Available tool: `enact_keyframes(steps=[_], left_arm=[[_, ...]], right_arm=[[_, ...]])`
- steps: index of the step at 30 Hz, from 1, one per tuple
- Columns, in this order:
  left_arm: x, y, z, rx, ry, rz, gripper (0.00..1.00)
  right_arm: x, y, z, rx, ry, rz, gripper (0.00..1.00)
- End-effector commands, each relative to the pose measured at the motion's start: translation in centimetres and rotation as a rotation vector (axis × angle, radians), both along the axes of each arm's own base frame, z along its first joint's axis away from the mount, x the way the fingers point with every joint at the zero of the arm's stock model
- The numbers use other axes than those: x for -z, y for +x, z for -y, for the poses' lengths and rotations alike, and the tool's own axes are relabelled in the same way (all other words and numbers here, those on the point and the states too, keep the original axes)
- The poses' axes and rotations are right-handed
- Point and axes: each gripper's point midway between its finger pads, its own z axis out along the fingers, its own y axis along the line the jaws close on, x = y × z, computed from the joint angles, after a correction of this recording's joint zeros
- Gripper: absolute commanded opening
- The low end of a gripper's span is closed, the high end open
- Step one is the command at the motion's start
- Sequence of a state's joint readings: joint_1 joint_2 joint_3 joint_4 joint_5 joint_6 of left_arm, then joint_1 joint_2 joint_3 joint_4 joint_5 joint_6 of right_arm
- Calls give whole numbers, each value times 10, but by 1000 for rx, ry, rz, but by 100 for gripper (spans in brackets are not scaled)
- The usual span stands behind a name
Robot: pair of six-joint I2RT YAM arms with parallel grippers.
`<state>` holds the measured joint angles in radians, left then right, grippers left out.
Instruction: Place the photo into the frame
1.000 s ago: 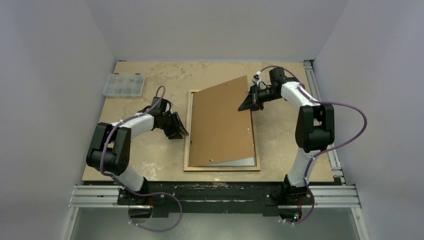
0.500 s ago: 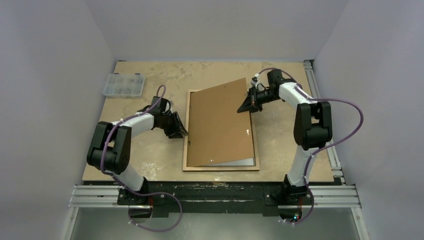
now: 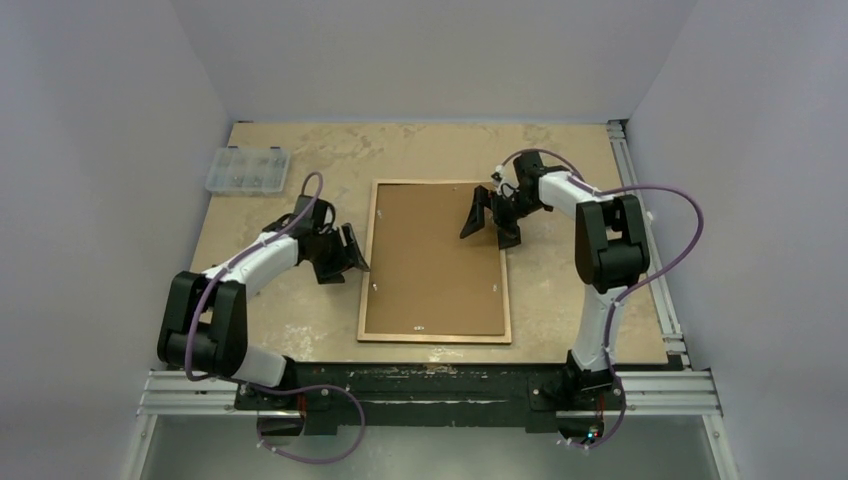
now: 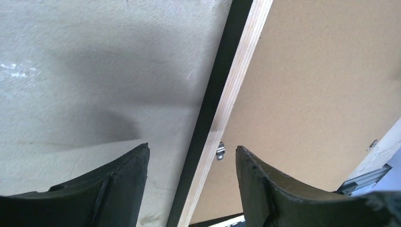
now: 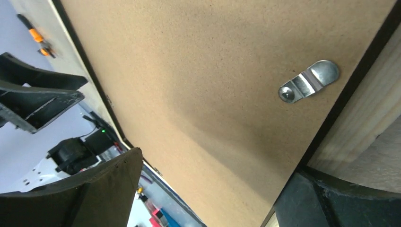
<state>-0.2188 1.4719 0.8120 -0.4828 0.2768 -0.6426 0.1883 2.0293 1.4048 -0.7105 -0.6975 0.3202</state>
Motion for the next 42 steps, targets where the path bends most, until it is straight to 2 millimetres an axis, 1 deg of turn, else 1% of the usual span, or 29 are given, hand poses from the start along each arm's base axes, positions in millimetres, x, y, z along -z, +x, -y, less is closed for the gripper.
enact_keyframes(steps=[1,6,12,19,24,28,37,39,42], left_arm=[[-4,-11,-11,-6,49,10,66],[-8,-17,-14,-20,58,18,68],[-8,-22,-17,-27,87,15,68],[-8,-26,-19,-27,101,8,68],[-5,-28,-19,-33,105,-8,68],[-2,-30,-19,-32,107,-14,68],[5,-33,-14,-18,110,-33,68],[7,-34,-12,-14,110,-36,68],[8,-34,-5,-2,97,-31,68]], right_arm=[[-6,12,-1,-23,-98,99,98],[-4,9,-3,-55,-205,118,98],[-5,7,13,-83,-430,153,98],[-11,8,30,-67,-546,169,98],[-17,9,32,-65,-564,181,98],[-27,11,33,-55,-566,207,98],[-67,15,27,-30,-505,304,98],[-71,15,28,-21,-499,314,99],[-71,15,32,4,-447,305,99]])
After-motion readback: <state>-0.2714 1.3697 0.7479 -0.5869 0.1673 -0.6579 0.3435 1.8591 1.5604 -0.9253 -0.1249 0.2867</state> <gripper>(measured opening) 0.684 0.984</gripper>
